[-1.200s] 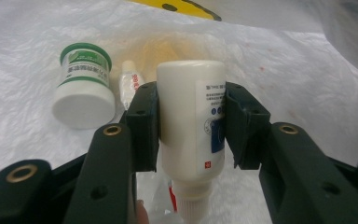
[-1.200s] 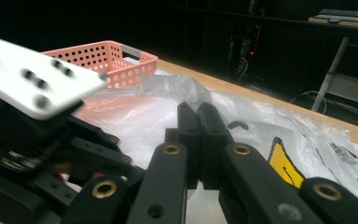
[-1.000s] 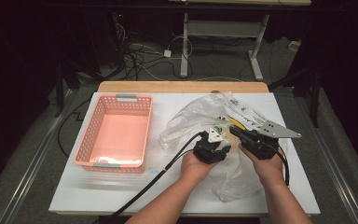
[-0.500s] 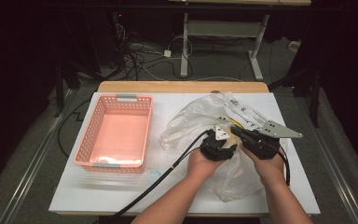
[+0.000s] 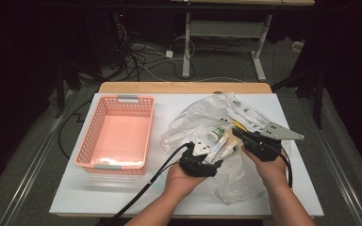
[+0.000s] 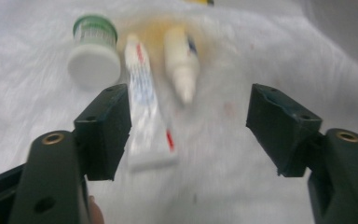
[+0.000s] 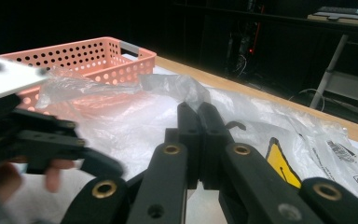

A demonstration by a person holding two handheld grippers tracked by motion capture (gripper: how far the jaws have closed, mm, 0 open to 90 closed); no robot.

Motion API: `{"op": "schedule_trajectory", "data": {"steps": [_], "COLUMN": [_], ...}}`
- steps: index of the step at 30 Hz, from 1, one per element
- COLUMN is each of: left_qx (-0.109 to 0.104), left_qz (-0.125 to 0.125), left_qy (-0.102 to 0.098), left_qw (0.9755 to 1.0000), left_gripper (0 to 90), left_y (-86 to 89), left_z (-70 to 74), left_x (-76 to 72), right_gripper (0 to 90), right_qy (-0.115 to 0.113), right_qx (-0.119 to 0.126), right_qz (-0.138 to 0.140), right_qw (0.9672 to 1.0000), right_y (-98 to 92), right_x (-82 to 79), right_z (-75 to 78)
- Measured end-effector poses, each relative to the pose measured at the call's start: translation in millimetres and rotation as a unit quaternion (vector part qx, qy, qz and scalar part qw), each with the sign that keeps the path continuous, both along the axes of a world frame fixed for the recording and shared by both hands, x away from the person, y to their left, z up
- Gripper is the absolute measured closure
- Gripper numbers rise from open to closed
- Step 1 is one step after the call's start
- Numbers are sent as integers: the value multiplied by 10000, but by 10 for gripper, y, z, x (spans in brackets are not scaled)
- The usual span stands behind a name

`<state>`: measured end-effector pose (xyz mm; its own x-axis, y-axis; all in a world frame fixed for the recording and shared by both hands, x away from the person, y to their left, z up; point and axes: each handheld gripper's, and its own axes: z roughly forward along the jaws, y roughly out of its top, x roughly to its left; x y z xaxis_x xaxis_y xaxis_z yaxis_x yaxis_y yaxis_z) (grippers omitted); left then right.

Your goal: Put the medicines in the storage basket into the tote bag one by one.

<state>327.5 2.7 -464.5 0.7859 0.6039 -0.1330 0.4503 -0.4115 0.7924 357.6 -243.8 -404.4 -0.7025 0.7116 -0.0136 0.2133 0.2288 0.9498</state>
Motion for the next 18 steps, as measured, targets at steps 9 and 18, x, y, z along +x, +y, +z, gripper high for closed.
{"op": "schedule_trajectory", "data": {"steps": [9,18], "left_qx": [678,1045], "left_qz": [112,271], "left_qy": [489,605], "left_qw": [9964,9923], "left_gripper": [76,54], "left_y": [341,157], "left_z": [-244,-289], "left_x": [-131,-9], "right_gripper": [900,900], "right_qy": [15,58], "right_qx": [-62,-126], "right_qz": [2,8], "right_qw": [10000,9999], "right_y": [18,55], "right_x": [-1,1], "right_z": [-10,-41]}}
